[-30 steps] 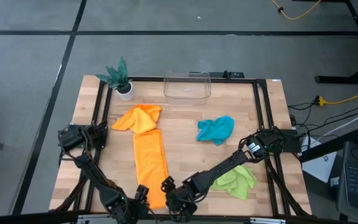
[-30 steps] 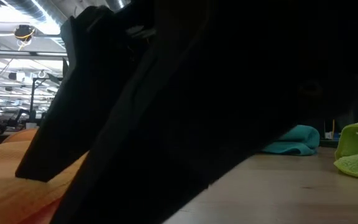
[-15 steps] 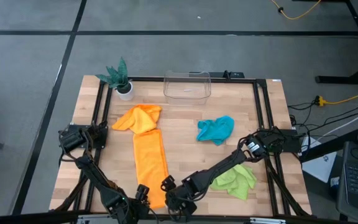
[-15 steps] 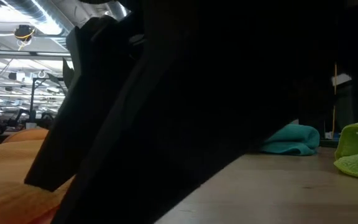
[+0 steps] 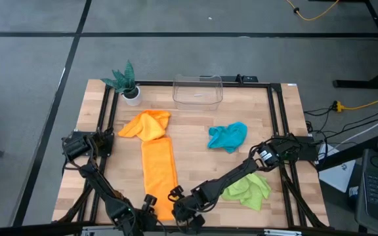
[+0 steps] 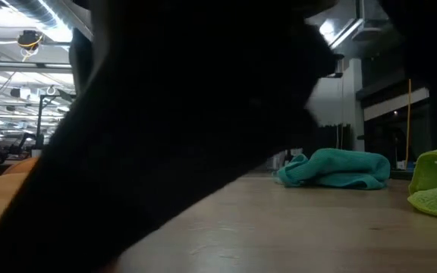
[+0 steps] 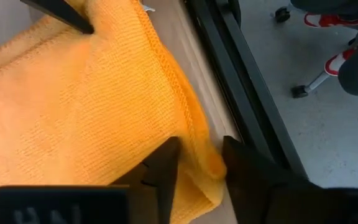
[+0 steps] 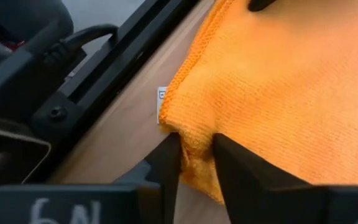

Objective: Fold microfiber towels
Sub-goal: Fold the bottom orange microfiber towel

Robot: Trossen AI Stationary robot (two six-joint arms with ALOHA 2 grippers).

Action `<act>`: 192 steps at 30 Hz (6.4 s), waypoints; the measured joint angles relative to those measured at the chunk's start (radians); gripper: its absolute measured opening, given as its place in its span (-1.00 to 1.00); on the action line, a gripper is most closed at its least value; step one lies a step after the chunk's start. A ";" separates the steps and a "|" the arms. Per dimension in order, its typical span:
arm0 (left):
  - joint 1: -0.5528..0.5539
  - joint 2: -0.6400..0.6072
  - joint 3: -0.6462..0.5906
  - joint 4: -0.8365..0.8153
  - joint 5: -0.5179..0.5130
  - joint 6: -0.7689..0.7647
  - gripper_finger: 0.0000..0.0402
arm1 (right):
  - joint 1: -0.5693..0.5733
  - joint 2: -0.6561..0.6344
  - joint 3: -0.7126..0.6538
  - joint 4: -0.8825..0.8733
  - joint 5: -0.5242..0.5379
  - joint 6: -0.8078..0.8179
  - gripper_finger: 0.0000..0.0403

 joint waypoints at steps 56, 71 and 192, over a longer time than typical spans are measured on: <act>0.058 -0.055 0.487 -1.047 -0.159 -0.080 -1.00 | -0.083 -0.007 0.427 -0.514 0.603 0.069 -0.98; 0.123 -0.056 0.284 -1.044 -0.049 -0.104 -1.00 | -0.178 -0.005 0.291 -0.279 0.423 -0.005 -0.98; -0.034 -0.327 -0.198 0.121 -0.195 -0.214 -0.30 | -0.092 -0.378 -0.470 0.450 0.036 0.047 0.02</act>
